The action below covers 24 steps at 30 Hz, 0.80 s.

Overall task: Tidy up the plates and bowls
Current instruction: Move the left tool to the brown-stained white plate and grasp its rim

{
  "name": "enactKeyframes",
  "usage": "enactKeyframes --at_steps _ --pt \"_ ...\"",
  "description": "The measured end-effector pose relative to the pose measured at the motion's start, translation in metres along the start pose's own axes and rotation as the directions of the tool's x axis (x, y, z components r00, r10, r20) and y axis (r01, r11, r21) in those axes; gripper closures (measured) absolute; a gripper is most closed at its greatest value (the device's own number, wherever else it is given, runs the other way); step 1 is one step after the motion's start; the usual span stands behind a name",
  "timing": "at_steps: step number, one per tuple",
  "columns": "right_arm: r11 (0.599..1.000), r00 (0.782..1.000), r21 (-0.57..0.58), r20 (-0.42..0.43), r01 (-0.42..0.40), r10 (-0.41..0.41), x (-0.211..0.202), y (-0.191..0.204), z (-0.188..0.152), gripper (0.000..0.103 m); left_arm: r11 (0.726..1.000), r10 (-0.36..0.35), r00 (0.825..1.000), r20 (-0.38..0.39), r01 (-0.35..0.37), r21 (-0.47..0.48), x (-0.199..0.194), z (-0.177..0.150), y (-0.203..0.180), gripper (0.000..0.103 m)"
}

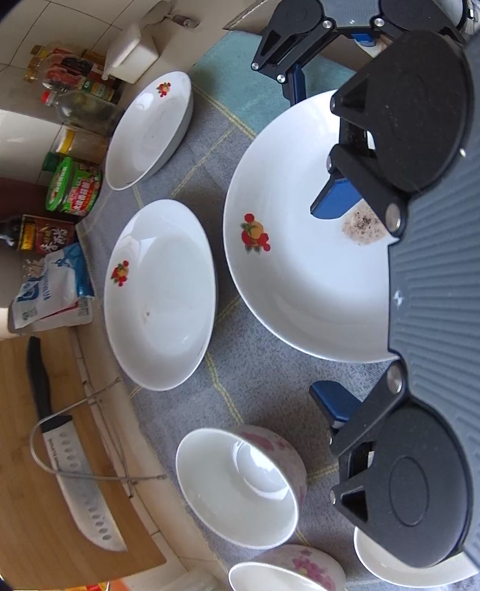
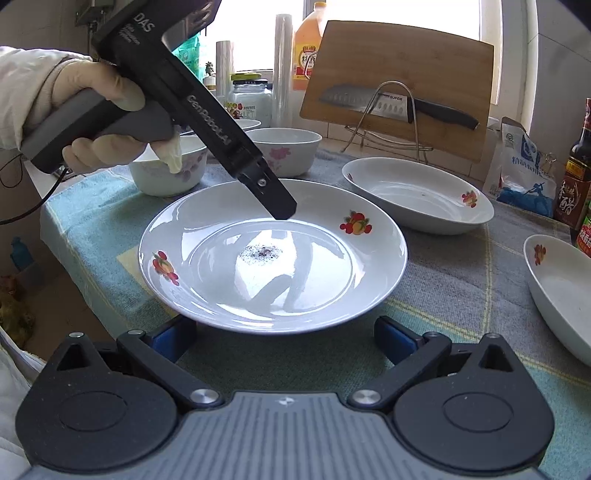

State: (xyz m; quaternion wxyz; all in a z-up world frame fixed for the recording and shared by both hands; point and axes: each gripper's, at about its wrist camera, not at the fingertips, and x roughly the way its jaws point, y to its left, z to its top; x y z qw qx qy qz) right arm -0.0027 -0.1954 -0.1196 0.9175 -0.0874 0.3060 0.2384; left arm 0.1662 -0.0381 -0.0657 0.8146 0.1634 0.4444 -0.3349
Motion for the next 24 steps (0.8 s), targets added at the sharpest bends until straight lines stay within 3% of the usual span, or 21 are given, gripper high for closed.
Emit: enactKeyframes --at_steps 6,14,19,24 --pt "1.0 1.0 -0.002 0.016 -0.004 0.004 0.002 0.002 -0.002 0.0 0.998 -0.06 0.997 -0.056 0.061 0.02 0.01 0.004 0.0 0.023" --pt "1.0 1.0 -0.013 0.028 -0.013 0.013 0.004 0.003 -0.002 0.0 0.989 -0.134 0.983 -0.127 0.14 0.038 0.016 0.015 0.01 0.025" --pt "1.0 1.0 -0.021 0.027 -0.011 0.012 0.004 0.004 -0.001 0.0 0.988 -0.139 0.977 -0.16 0.149 0.05 0.021 0.019 0.009 0.028" --pt "1.0 1.0 -0.02 0.012 -0.01 0.011 0.004 0.005 0.002 0.0 0.989 -0.115 0.978 -0.173 0.129 0.072 0.022 0.021 0.009 0.039"
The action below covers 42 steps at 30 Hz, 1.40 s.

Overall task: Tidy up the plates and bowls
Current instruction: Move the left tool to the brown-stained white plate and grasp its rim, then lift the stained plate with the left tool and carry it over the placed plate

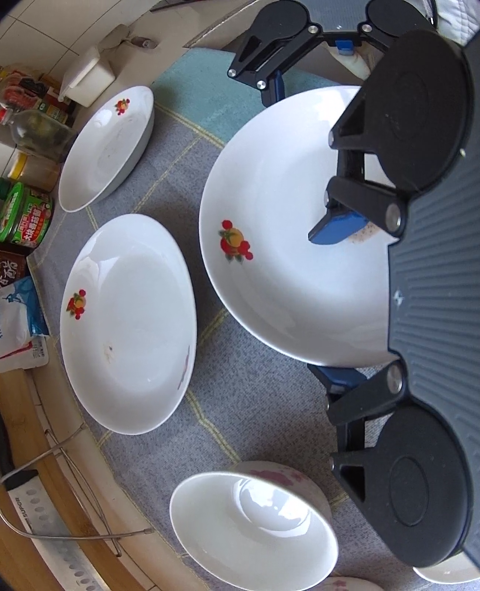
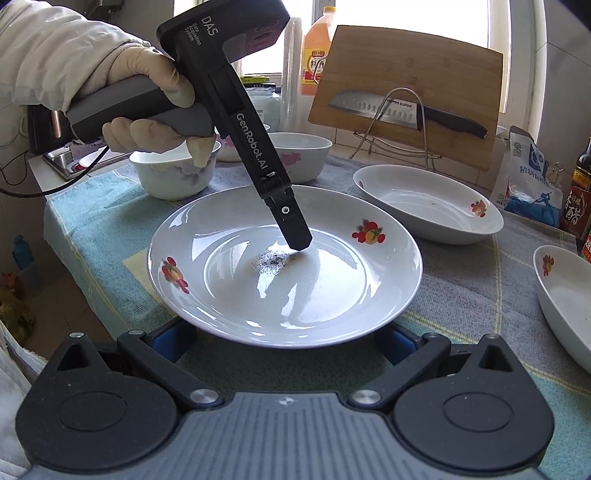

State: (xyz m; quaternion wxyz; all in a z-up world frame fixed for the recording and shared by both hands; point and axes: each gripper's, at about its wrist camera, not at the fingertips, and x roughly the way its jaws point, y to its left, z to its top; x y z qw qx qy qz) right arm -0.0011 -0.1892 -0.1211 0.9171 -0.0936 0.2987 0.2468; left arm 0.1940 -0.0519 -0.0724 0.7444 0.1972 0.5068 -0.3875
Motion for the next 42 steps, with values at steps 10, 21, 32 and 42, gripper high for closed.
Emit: enactKeyframes --at_steps 10,21,32,42 --pt "1.0 1.0 -0.001 -0.028 0.005 -0.005 -0.002 0.001 0.004 0.0 1.0 0.001 1.0 -0.009 -0.001 0.012 0.0 0.001 0.0 0.04" --pt "1.0 0.999 0.006 -0.043 -0.011 0.012 -0.008 -0.003 0.007 0.0 1.0 -0.001 1.0 -0.003 0.002 0.024 -0.006 0.0 -0.004 0.04" --pt "0.999 0.998 -0.034 -0.059 -0.013 0.011 -0.017 -0.01 0.016 0.0 1.0 -0.005 1.0 0.022 0.004 0.018 -0.018 0.007 -0.009 0.04" --pt "0.999 0.998 -0.042 -0.06 -0.015 0.012 -0.031 -0.037 0.025 0.0 1.0 -0.01 0.999 0.044 0.009 0.014 -0.019 0.035 -0.023 0.04"
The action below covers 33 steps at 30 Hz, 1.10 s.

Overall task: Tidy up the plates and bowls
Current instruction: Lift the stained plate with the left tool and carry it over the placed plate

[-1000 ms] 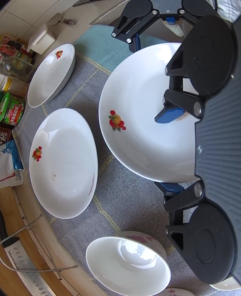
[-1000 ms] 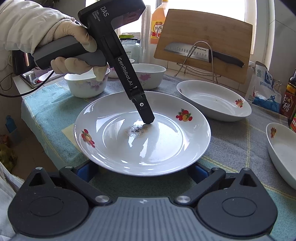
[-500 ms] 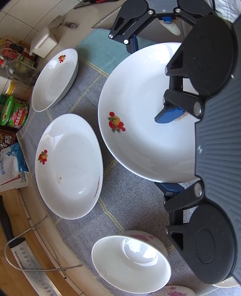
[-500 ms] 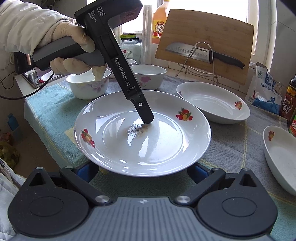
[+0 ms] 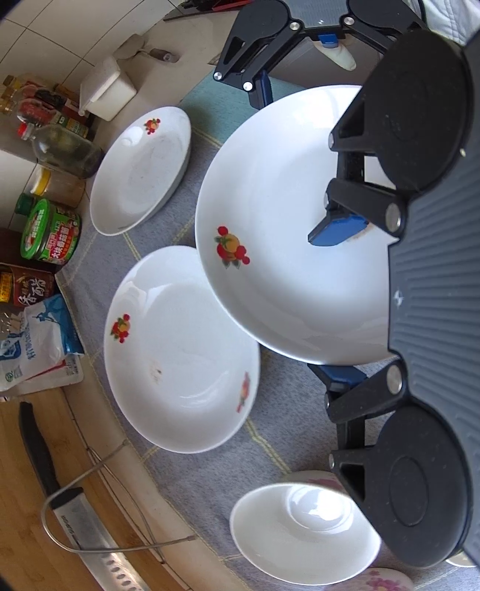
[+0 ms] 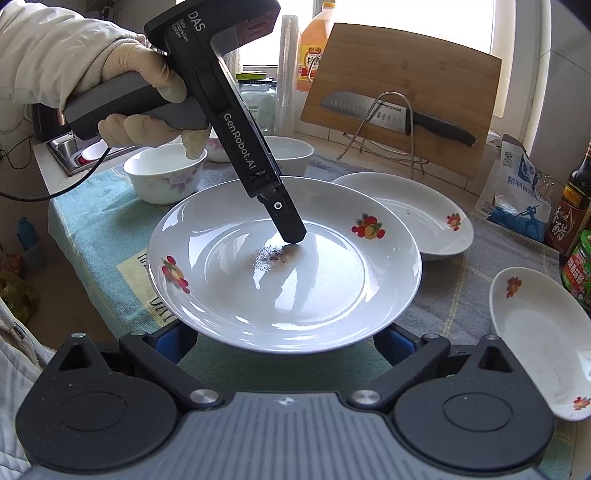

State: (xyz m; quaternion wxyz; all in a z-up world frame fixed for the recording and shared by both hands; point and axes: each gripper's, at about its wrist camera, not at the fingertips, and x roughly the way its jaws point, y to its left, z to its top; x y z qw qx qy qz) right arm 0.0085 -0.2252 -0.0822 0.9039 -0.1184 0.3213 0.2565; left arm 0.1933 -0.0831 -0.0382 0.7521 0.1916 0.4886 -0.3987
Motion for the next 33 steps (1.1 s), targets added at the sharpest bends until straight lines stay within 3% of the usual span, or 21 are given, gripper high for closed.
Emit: enactKeyframes --at_steps 18,33 --pt "0.993 0.993 0.033 0.001 0.115 -0.115 -0.033 -0.073 -0.014 0.0 0.994 -0.053 0.998 0.033 0.049 0.1 0.034 0.086 -0.047 0.039" --pt "0.96 0.97 0.137 -0.03 0.245 -0.243 -0.054 -0.115 -0.036 0.0 0.964 -0.133 0.991 0.008 0.128 0.235 0.076 0.147 -0.088 0.038"
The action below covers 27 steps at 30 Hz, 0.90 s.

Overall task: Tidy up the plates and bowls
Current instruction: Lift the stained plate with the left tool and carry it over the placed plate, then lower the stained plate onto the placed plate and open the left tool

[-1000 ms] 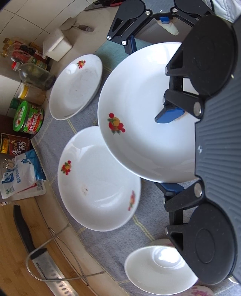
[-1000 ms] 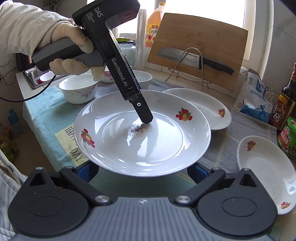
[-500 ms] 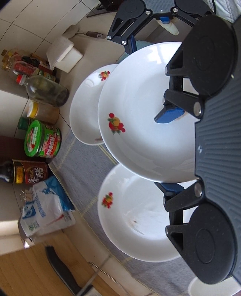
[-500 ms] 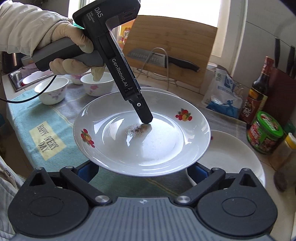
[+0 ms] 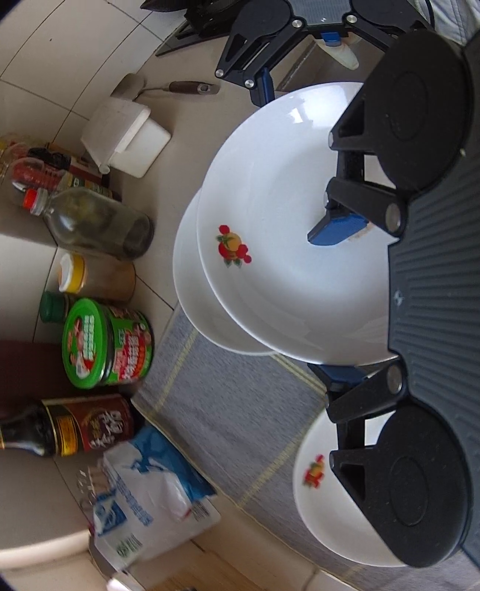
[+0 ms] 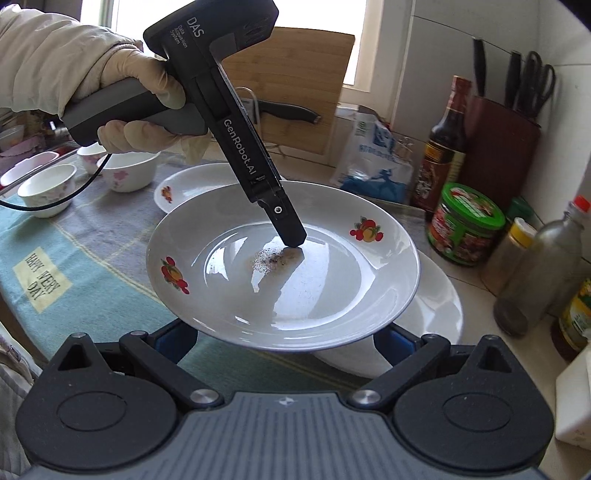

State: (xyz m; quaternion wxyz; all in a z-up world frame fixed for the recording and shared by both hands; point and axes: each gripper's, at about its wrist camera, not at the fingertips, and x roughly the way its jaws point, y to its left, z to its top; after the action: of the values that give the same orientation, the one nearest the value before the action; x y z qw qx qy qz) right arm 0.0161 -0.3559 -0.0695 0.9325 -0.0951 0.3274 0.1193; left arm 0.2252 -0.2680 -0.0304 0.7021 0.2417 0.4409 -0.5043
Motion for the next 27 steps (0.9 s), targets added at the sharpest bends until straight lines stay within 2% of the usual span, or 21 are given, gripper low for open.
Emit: enactKeyframes --at_steps 12,27 --pt "0.993 0.996 0.08 -0.039 0.082 -0.08 -0.001 -0.024 -0.011 0.0 0.995 -0.069 0.997 -0.017 0.07 0.073 0.038 0.034 -0.008 0.037" --pt "0.985 0.992 0.126 -0.068 0.118 -0.11 0.002 -0.033 -0.013 0.0 0.992 -0.102 0.994 -0.042 0.105 0.073 0.066 0.043 -0.004 0.036"
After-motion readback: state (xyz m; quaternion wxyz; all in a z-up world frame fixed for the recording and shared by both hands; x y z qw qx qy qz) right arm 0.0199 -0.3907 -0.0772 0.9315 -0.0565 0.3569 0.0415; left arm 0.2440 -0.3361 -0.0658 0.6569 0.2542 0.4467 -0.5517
